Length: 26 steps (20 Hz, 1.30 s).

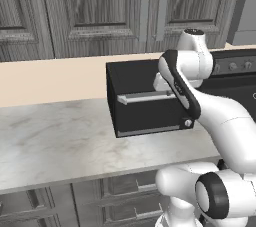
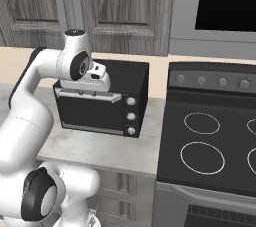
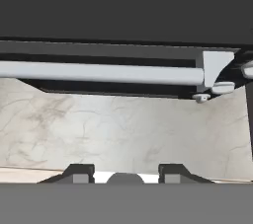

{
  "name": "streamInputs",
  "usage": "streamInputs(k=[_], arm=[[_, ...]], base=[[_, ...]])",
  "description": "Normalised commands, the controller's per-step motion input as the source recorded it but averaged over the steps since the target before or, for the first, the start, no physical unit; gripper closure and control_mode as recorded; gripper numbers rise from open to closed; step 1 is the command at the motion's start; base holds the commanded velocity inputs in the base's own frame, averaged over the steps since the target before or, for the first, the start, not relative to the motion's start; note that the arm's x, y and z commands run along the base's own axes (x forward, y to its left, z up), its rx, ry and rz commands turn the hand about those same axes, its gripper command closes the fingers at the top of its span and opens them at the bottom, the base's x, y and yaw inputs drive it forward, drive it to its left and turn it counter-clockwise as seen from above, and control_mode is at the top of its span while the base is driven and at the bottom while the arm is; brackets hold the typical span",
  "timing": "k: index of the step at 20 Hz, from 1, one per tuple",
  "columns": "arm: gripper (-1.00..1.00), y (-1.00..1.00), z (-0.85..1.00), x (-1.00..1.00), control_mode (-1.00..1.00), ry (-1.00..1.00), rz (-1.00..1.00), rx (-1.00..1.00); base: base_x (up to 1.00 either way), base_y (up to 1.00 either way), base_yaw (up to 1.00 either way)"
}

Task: Move the bowls from the cabinet to the plates on the dining table.

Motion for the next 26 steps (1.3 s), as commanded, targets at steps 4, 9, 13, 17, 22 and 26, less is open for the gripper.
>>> streamInputs(k=[4,9,13,17,22,26], arm=[[-1.0,0.0,0.05,-0.03,-1.0,-0.05,0.0,0.0],[-1.0,0.02,0.24,-0.1,-1.0,-0.16,0.0,0.0],[-1.0,0.03,0.31,-0.07,-1.0,-0.19,0.0,0.0],[-1.0,0.01,0.34,-0.05,-1.0,-0.19,0.0,0.0],[-1.0,0.0,0.39,0.0,-1.0,-0.15,0.0,0.0],[-1.0,0.0,0.44,0.0,-1.0,-0.12,0.0,0.0]], base=[[0.0,0.0,0.0],[0.0,0.0,0.0],[0.0,0.0,0.0],[0.0,0.0,0.0],[0.0,0.0,0.0],[0.0,0.0,0.0]])
